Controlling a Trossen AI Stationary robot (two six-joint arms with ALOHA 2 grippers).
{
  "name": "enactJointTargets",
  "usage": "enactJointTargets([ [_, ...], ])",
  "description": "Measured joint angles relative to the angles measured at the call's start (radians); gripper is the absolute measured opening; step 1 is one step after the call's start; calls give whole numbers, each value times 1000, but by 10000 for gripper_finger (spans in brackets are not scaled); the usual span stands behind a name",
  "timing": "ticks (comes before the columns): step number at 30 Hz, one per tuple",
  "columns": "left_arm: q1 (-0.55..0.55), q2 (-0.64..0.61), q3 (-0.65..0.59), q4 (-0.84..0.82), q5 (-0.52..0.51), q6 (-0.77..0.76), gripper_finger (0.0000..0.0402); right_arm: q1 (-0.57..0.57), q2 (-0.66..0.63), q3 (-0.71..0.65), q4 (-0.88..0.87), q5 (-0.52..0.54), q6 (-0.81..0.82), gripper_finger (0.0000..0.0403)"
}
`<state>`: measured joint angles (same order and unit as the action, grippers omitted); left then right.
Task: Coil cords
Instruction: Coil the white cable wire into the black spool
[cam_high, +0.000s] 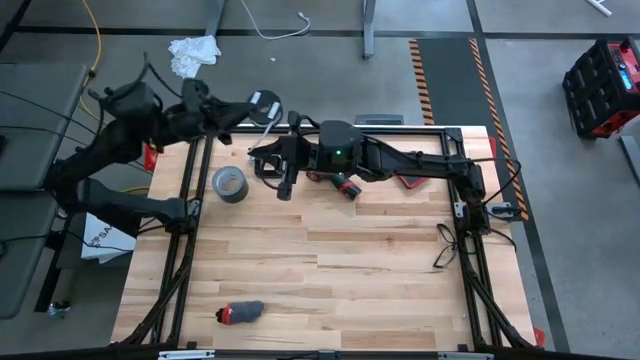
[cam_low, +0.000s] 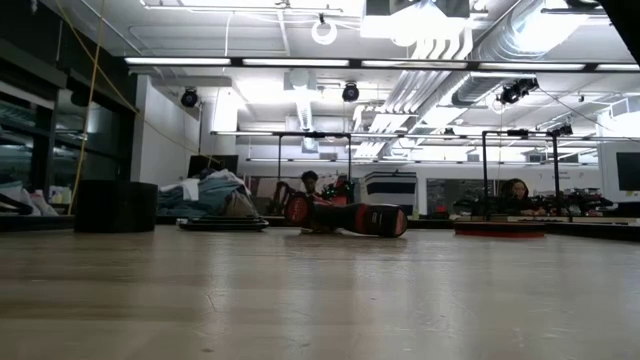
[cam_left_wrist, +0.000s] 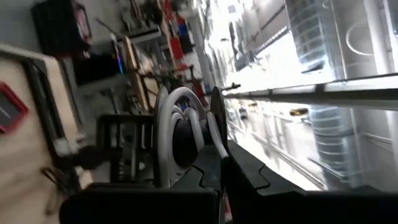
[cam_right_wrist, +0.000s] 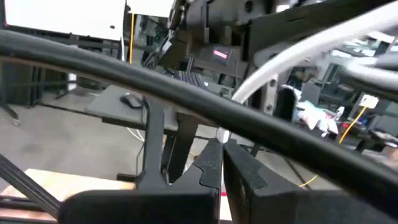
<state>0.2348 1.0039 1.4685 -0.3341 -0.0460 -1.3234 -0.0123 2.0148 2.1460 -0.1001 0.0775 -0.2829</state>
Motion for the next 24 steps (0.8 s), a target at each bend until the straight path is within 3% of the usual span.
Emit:
enactJointTargets([
  [7, -3, 46, 0, 89, 94, -95, 0, 7, 0, 0, -13, 111, -58, 0],
  [11, -28, 40, 0, 94, 88, -124, 0, -16, 0, 0, 24, 151, -58, 0],
  [24, -105, 37, 2, 95, 76, -175, 0, -47, 41, 0, 243, 84, -32, 0],
])
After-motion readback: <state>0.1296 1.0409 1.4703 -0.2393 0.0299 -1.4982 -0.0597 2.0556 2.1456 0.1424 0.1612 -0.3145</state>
